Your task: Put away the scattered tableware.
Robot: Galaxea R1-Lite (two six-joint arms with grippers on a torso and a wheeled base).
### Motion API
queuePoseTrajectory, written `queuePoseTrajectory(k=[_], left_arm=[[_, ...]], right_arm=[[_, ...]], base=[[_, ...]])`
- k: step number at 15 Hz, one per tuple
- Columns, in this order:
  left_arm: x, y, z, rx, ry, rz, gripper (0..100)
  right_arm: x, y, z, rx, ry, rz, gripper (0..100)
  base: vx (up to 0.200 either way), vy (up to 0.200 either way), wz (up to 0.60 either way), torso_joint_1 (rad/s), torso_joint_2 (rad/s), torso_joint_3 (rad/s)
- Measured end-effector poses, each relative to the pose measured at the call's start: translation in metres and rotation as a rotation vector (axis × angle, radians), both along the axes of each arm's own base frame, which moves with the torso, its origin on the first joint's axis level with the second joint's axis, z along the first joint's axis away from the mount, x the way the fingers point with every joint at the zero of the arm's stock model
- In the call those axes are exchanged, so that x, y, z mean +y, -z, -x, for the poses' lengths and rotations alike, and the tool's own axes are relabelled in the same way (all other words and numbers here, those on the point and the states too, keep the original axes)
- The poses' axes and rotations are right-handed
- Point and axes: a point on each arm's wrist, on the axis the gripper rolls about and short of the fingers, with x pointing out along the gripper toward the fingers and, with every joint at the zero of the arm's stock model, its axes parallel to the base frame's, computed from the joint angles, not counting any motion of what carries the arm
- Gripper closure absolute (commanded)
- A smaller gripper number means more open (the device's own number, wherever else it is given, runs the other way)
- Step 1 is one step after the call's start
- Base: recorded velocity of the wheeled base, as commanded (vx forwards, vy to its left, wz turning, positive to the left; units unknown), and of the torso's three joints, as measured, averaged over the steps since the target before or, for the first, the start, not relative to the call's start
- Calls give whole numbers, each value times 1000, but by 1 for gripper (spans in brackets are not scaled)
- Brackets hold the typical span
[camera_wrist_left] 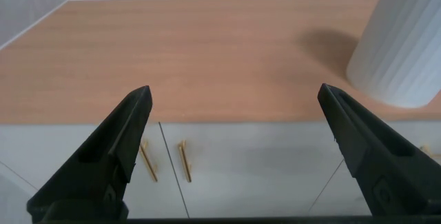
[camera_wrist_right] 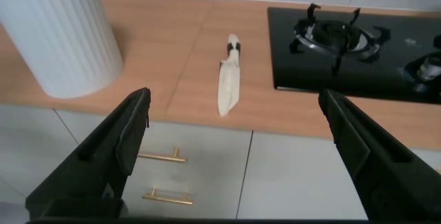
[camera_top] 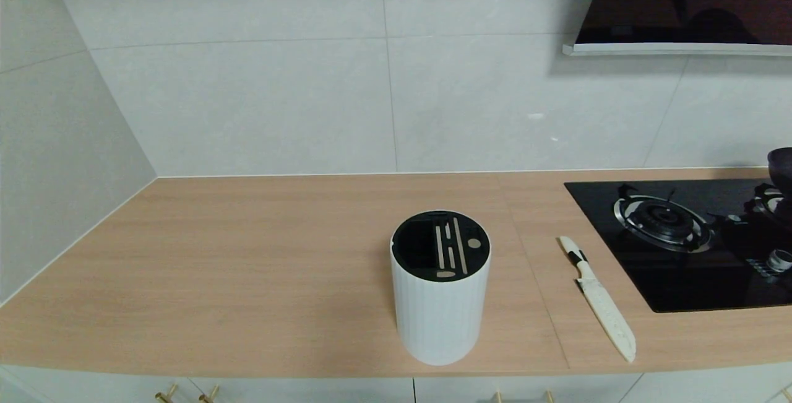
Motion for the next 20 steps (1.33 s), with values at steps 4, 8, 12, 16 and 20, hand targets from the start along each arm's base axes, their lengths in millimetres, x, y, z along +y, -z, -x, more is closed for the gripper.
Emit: queuePoseTrajectory(k=[4,8,12,16,20], left_arm=[[0,0,0,-1,0,-1,0],[0,0,0,0,0,-4,0],[0,0,0,0,0,-4,0],[0,0,0,0,0,-4,0],[0,0,0,-1,0,-4,0]], right_arm=[[0,0,0,0,0,0,0],[0,0,0,1,1,-3,0],[0,0,-1,10,3,-17,0],[0,-23,5,-69,2,-40,0],[1,-44,-5,8,-61,-43,0]], base=[[0,0,0,84,-176,-87],[0,0,0,0,0,0],[0,0,0,0,0,0],[0,0,0,0,0,0],[0,0,0,0,0,0]])
